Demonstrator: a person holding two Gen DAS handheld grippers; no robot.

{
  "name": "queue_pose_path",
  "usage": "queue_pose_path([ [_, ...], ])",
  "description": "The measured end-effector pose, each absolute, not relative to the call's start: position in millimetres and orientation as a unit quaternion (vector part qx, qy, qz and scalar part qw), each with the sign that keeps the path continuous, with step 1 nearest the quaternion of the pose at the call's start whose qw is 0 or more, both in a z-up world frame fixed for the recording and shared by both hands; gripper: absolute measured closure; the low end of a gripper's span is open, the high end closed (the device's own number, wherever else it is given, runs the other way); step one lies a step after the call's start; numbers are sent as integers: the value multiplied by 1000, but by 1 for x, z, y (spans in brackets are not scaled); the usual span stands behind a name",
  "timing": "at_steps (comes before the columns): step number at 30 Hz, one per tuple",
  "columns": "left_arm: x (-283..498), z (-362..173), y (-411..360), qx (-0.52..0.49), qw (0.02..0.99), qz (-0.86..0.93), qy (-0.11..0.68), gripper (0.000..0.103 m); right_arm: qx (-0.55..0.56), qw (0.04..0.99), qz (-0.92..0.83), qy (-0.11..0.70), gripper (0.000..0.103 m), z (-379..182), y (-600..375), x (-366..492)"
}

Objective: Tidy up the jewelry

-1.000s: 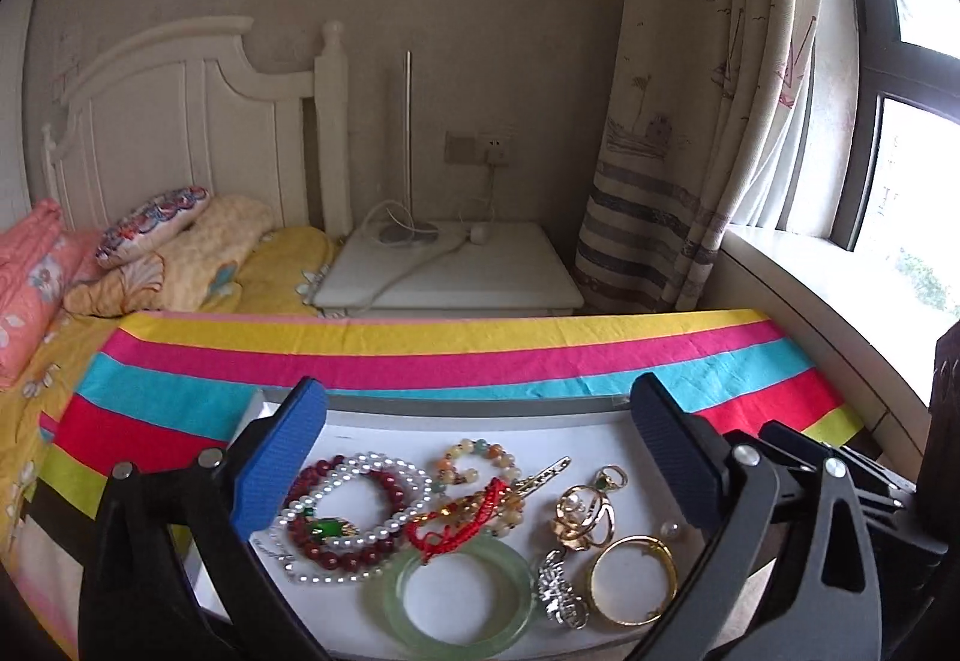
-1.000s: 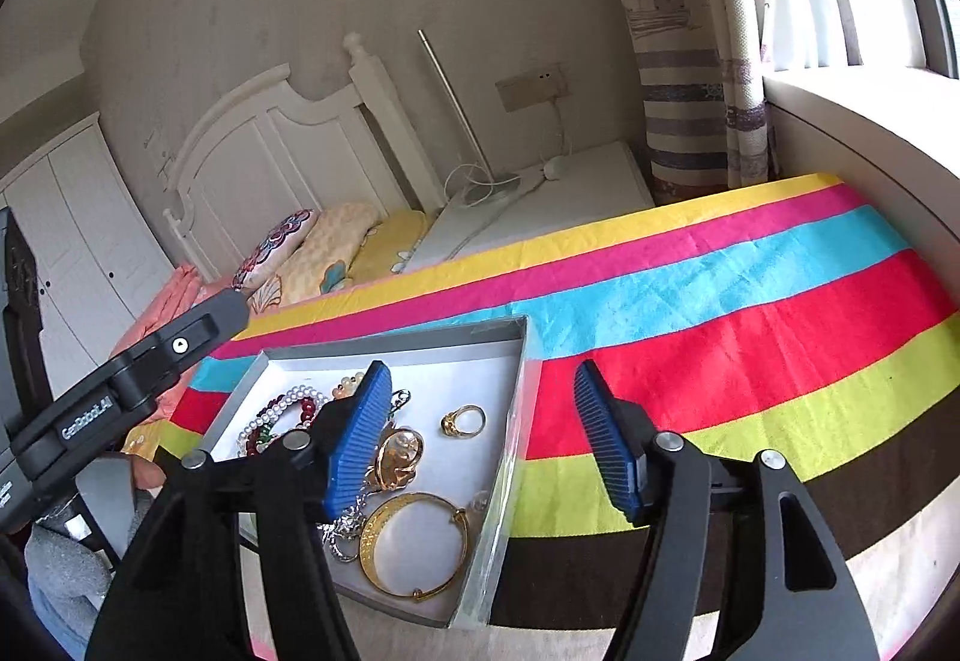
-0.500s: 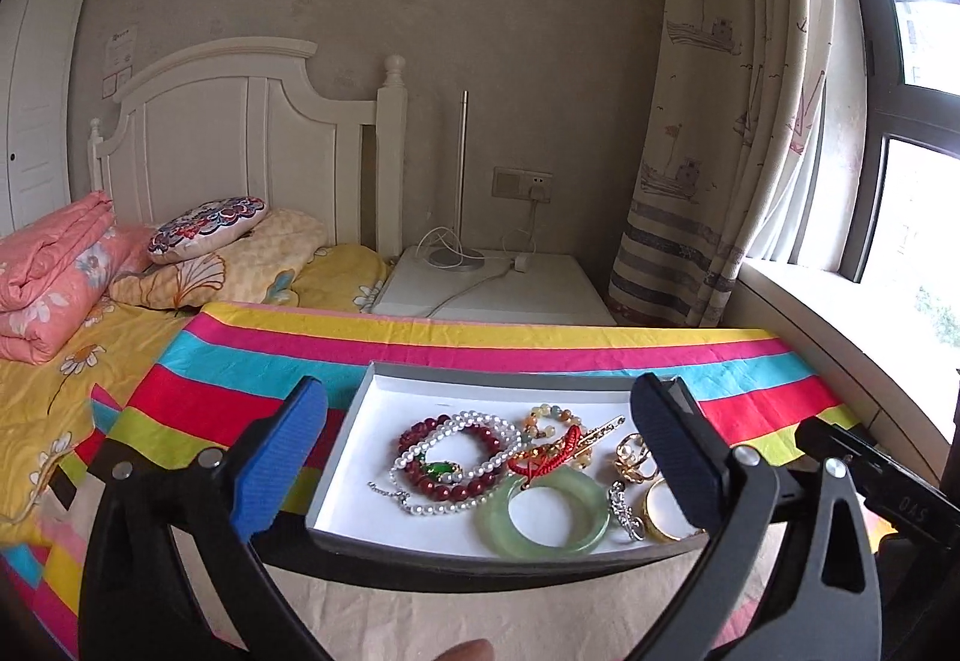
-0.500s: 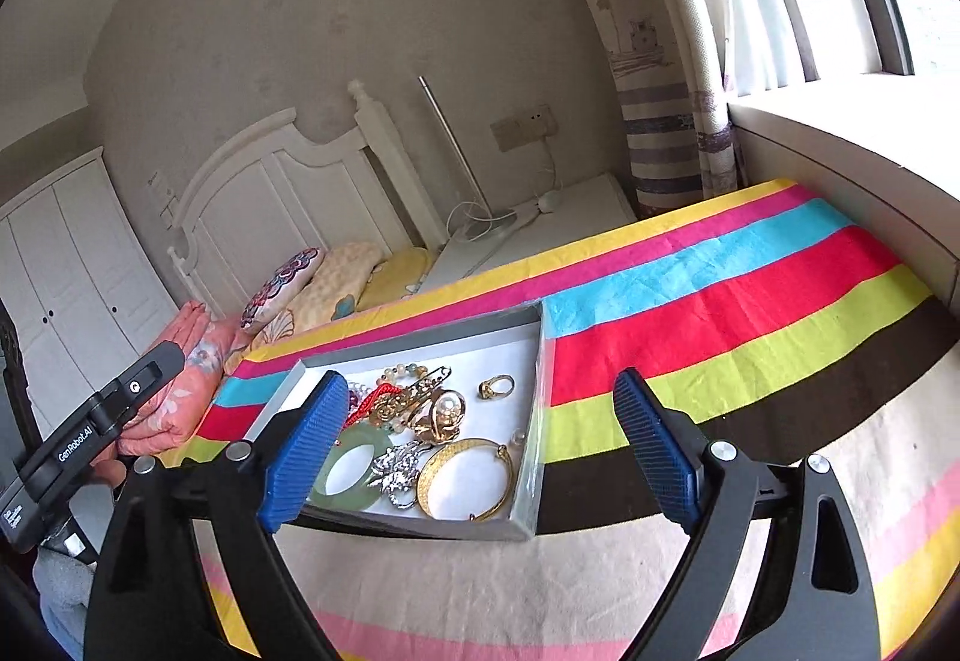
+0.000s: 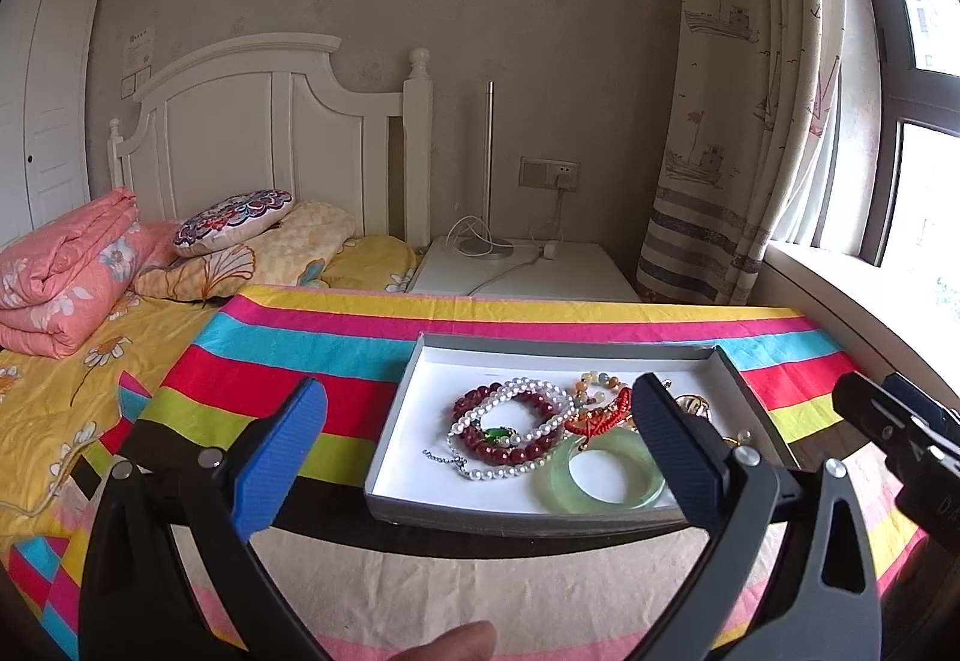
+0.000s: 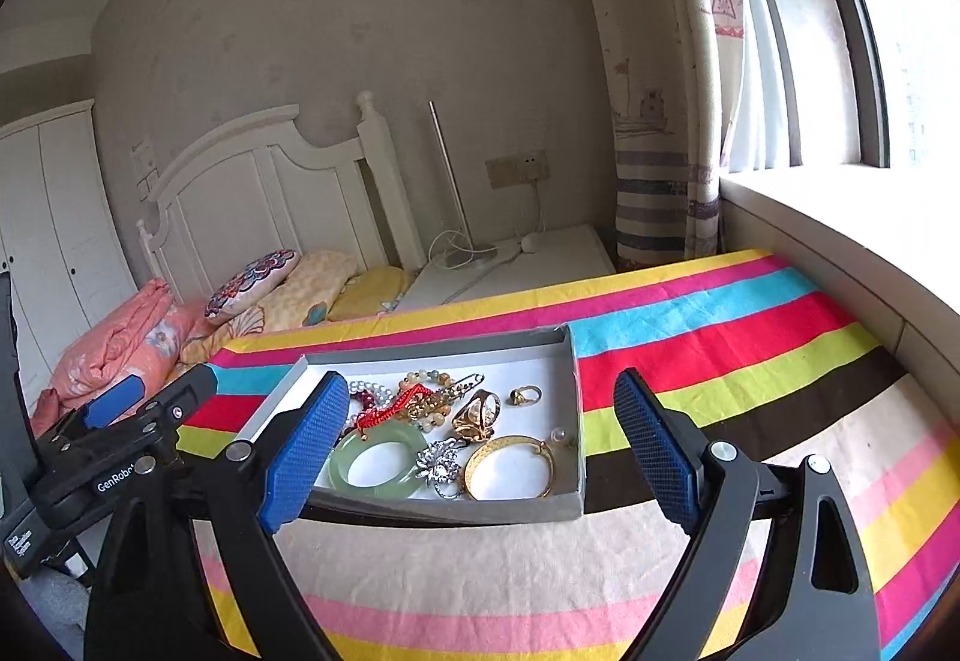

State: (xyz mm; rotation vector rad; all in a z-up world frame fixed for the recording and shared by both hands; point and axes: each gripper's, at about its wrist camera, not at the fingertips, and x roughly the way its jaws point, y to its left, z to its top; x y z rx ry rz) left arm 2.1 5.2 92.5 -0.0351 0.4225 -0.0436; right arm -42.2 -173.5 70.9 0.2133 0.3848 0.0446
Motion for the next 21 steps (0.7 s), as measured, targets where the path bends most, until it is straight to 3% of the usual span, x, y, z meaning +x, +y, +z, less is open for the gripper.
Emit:
queue_pose_path([
  [21,20,55,-8,15,958,-34,285,3,46,954,-26,296,17,27,-142,-10],
])
